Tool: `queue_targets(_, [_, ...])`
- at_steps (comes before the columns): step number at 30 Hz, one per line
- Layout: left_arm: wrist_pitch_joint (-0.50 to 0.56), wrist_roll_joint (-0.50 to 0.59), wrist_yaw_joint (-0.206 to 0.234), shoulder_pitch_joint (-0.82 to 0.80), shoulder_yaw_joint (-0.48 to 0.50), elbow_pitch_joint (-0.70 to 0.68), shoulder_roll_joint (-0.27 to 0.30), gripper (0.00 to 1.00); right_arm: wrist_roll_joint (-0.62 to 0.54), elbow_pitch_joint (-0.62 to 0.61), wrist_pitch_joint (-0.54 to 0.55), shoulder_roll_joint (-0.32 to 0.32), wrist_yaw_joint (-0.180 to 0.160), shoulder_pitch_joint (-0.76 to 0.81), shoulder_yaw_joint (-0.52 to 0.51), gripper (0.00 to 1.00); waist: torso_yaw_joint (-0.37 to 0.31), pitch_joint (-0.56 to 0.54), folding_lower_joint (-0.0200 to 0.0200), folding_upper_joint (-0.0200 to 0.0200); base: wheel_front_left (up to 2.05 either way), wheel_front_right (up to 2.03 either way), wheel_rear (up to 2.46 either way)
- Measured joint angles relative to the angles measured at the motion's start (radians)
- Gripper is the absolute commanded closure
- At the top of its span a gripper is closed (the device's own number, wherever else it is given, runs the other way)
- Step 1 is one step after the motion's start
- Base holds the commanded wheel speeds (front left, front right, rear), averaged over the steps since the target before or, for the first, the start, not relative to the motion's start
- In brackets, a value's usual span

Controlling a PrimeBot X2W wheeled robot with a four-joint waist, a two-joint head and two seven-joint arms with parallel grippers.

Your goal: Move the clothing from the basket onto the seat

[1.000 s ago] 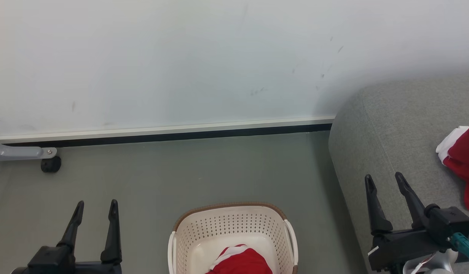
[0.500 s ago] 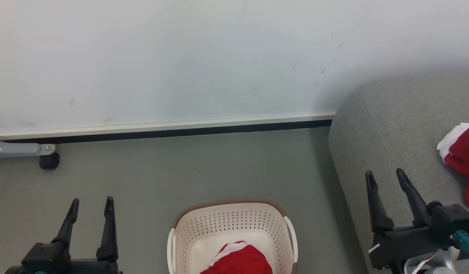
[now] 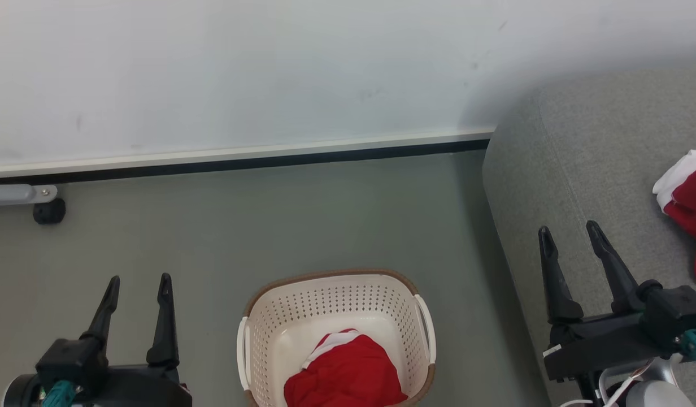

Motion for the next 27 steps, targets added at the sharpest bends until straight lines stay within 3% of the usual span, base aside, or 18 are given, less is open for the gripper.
queue_targets(8, [0.019,0.003,-0.012,-0.077,-0.043,0.049,-0.002,0.0,-0.02,-0.053,0.009,0.013,0.0,-0.047,0.005,0.0,-0.019,0.078,0.0,0.0,0.0,0.0,0.0])
queue_targets(27, [0.083,0.052,-0.149,-0.347,-0.177,0.252,0.0,0.0,-0.077,-0.13,0.017,0.094,0.0,-0.23,0.059,0.0,-0.116,0.358,0.0002,0.0002,0.0,0.0,0.0])
